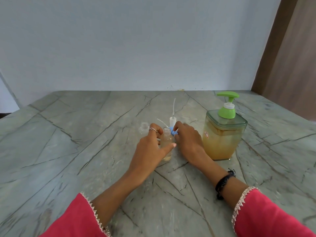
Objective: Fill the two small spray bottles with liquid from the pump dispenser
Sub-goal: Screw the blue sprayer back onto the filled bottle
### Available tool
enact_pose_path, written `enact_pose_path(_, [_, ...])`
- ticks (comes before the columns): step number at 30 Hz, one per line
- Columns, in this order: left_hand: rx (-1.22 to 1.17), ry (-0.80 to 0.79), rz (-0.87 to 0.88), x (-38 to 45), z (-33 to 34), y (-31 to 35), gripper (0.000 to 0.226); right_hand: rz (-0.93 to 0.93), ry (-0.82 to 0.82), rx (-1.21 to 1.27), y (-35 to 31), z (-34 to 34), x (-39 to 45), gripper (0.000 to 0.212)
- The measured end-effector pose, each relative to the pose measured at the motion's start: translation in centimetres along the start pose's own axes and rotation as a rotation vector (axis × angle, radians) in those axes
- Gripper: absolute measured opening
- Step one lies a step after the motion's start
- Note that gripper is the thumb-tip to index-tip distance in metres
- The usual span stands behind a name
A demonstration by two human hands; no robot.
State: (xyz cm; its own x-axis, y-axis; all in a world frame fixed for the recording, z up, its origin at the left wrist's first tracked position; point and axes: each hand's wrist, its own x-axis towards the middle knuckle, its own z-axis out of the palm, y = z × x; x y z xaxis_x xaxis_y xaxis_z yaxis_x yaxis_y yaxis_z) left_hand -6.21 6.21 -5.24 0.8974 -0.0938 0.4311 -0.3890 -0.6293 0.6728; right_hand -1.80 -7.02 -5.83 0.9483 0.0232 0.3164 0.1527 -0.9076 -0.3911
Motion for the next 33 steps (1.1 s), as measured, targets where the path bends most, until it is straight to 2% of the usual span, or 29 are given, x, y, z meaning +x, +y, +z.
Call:
enact_pose_path(5, [-0.007,0.01,0.013,-0.2,0.0,0.1,0.043,-0.039,-0.006,0.021,-0.6,-0.9,-0.5,0.019])
enact_pose_path(9, [-0.013,0.016,0.018,-0.3,0.0,0.2,0.041,-0.11,0.049,0.035,-1.2,-2.2,-1.3,0.025])
enact_pose_path(12, [-0.046,0.016,-0.018,-0.4,-0.1,0.3,0.04,-0.191,0.166,0.081,-1.5,-3.7,-2.1,0.026])
enact_pose_path(16, [-0.054,-0.001,-0.03,-0.5,0.0,0.2,0.04,-0.316,0.408,0.277,-1.7,-5.7,-4.0,0.019])
enact_pose_path(22, [-0.044,0.019,-0.022,-0.5,-0.1,0.3,0.04,-0.348,0.562,0.445,-1.5,-9.0,-5.5,0.019])
enact_pose_path(29, [-0.021,0.024,-0.032,-0.5,0.1,0.2,0.041,-0.381,0.632,0.485,-1.8,-11.0,-5.9,0.016])
enact_pose_path(33, [-0.021,0.023,-0.023,-0.6,0.1,0.2,0.041,-0.424,0.618,0.448,-2.4,-10.7,-5.9,0.017])
